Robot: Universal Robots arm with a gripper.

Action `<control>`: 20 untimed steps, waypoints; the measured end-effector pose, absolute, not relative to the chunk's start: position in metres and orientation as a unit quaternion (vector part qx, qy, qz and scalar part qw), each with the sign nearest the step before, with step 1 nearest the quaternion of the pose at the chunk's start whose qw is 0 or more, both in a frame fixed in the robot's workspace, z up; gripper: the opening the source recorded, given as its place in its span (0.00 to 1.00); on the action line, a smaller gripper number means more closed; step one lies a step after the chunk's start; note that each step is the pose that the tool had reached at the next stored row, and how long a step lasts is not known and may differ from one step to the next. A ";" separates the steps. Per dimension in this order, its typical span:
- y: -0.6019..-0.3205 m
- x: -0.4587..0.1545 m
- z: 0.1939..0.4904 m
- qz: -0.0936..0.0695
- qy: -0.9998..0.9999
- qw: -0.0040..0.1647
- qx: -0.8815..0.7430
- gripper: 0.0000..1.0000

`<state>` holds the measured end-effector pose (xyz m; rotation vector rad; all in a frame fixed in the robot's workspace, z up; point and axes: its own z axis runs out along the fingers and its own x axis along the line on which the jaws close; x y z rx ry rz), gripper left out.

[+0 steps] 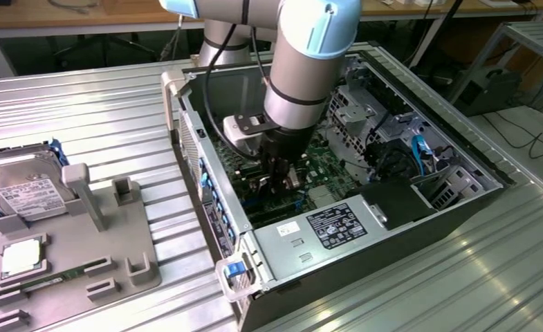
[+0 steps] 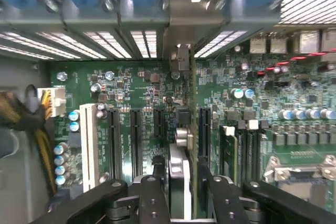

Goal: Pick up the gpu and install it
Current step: 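Insert the gpu into the slot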

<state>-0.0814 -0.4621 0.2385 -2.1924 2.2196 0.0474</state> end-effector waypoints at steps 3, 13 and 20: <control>-0.462 -0.081 0.253 0.015 0.711 0.011 -0.703 0.36; -0.462 -0.081 0.286 0.014 0.711 0.011 -0.703 0.36; -0.462 -0.081 0.286 0.014 0.711 0.011 -0.703 0.11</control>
